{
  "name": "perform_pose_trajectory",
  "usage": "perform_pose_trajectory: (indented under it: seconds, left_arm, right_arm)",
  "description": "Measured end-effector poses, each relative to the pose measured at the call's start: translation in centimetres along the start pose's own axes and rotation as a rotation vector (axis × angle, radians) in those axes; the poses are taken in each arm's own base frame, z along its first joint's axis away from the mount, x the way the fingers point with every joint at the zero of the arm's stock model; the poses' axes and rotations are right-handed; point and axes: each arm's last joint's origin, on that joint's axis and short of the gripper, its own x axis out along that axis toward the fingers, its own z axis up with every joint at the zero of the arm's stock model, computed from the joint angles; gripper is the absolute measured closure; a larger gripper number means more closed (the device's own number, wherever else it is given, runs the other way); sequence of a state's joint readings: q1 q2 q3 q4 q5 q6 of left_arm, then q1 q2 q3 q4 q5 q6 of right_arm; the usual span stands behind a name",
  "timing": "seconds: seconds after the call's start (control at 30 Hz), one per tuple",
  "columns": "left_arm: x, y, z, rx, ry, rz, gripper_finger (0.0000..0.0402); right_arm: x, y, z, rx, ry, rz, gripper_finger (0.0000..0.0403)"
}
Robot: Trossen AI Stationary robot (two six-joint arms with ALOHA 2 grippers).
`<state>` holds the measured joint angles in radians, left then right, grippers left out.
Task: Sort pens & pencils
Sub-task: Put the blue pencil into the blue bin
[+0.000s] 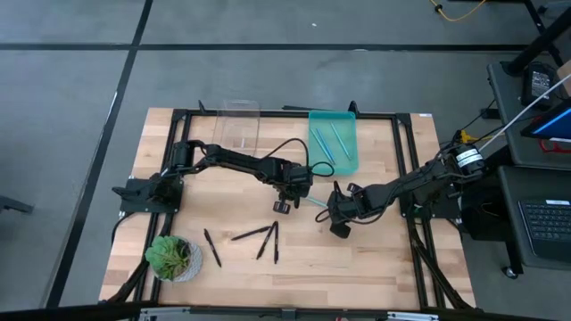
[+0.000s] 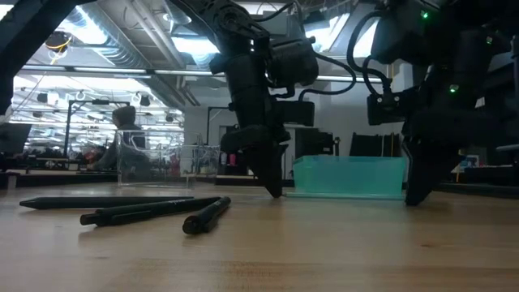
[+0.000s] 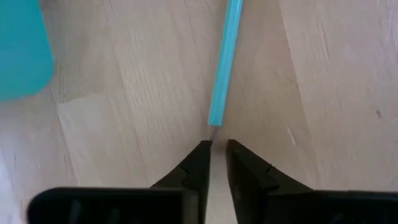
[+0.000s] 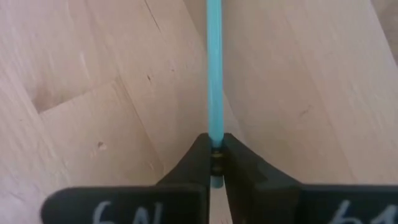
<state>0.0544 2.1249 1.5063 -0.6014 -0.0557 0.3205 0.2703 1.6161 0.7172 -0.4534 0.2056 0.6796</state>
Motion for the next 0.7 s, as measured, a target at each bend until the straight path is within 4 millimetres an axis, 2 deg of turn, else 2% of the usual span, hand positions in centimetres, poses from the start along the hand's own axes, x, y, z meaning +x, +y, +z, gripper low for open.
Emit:
perform_pose_trajectory:
  seconds: [0.17,0.37,0.53,0.7]
  left_arm:
    - [-2.0,0.2,0.1,-0.032,-0.010,0.032,0.0313]
    - [-6.6,0.5,-0.1,-0.144,-0.044,0.043,0.0292]
    - [-9.5,0.3,-0.3,-0.216,-0.072,0.038,0.0294]
    - [-10.4,0.0,-0.7,-0.201,-0.046,0.031,0.0294]
  right_arm:
    - [0.0,0.0,0.0,0.001,0.002,0.001,0.0379]
    - [-0.1,0.0,0.1,0.001,0.002,0.003,0.0379]
    - [-1.9,-0.1,0.5,0.007,-0.029,0.049,0.0380]
    - [-4.6,-0.6,0.7,0.044,-0.082,0.090,0.0380]
